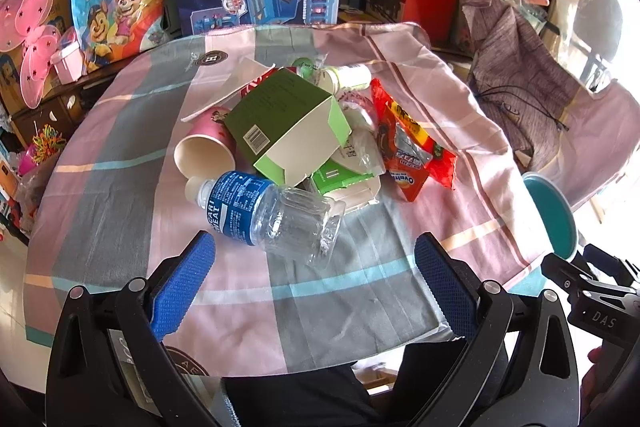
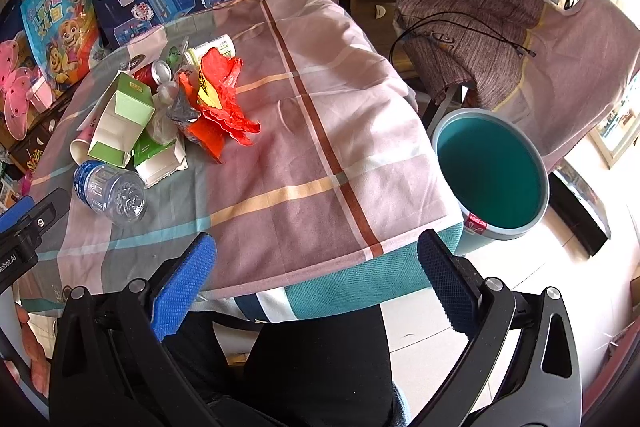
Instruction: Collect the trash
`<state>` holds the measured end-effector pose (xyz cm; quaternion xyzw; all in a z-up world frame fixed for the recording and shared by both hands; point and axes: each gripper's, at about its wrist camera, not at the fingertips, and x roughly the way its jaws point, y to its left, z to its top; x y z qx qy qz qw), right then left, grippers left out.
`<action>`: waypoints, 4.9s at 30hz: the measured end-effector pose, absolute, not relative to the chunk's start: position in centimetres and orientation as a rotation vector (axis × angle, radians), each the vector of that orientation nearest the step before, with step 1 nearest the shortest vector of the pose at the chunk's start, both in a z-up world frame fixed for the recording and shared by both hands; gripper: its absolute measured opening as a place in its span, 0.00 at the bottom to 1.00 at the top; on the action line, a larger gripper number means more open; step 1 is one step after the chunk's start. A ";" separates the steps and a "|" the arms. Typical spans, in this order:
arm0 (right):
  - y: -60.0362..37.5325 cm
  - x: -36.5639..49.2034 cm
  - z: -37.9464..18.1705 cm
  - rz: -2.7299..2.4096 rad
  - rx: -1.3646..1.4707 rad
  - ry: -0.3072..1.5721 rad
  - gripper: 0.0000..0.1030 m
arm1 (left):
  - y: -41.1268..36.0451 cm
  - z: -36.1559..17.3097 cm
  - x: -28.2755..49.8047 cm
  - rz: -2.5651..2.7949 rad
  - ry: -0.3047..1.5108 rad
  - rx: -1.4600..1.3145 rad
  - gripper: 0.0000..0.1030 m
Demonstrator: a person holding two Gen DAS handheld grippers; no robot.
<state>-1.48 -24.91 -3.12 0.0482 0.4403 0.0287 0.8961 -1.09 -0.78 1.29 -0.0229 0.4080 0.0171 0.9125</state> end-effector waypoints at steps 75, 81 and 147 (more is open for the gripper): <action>-18.4 5.3 -6.0 0.289 0.037 1.043 0.94 | 8.0 -6.8 4.1 0.173 1.122 -0.271 0.96; -17.9 5.5 -5.9 0.298 0.036 1.058 0.94 | 8.6 -6.9 3.7 0.106 1.120 -0.247 0.89; -0.9 16.3 -5.8 0.690 0.142 1.297 0.73 | 17.8 -6.2 5.0 -0.062 0.981 -0.260 0.61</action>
